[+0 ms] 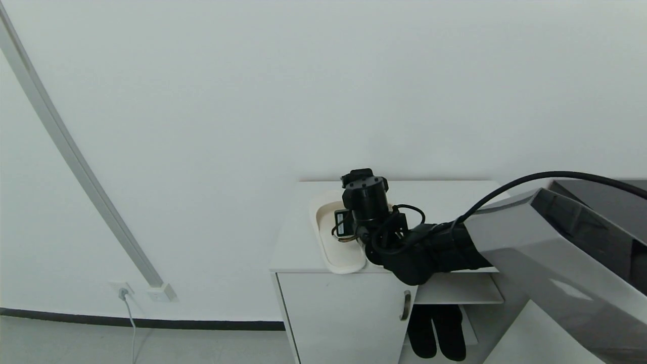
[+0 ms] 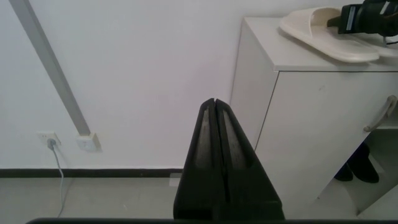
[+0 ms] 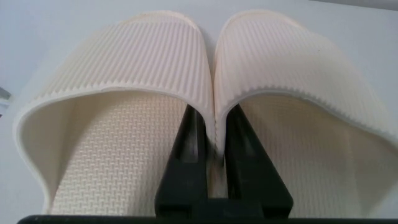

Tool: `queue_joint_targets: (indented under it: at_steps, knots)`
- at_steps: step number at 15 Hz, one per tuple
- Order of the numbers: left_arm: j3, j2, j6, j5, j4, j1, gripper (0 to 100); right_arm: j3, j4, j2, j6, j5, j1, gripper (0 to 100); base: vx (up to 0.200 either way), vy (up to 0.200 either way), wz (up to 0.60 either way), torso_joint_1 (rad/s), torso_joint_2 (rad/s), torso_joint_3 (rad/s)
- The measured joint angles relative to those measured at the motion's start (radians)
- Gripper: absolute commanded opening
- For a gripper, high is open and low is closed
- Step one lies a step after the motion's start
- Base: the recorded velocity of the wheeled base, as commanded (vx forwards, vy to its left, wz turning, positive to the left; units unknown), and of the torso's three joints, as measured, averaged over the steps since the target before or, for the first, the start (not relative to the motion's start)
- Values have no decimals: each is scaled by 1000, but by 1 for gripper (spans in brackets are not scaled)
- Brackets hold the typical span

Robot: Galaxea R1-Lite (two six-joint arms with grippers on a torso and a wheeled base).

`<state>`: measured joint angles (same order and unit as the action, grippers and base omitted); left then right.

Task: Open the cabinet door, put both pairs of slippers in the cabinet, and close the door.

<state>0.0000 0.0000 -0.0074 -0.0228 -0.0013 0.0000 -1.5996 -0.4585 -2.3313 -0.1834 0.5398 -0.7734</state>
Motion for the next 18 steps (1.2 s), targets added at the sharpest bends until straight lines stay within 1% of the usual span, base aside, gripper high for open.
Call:
queue_joint_targets:
  at_steps: [3,6,8,11,12,14,18]
  knots:
    - [0,0,0,0,0,0,0,156,-83,86,10,-13,-11,0,0,0,0,0,0,0]
    - [0,0,0,0,0,0,0,393,-230,193,34,-77,-13,0,0,0,0,0,0,0]
    - [0,0,0,0,0,0,0,589,-321,295,56,-167,-14,0,0,0,0,0,0,0]
    - [0,0,1,0,0,0,0,804,-374,465,68,-331,-12,0,0,0,0,0,0,0]
    - [0,0,1,1,0,0,0,851,-377,510,69,-359,-13,0,0,0,0,0,0,0]
    - [0,0,2,1,0,0,0,904,-378,570,71,-373,-17,0,0,0,0,0,0,0]
    - [0,0,2,1,0,0,0,930,-378,608,72,-372,-31,0,0,0,0,0,0,0]
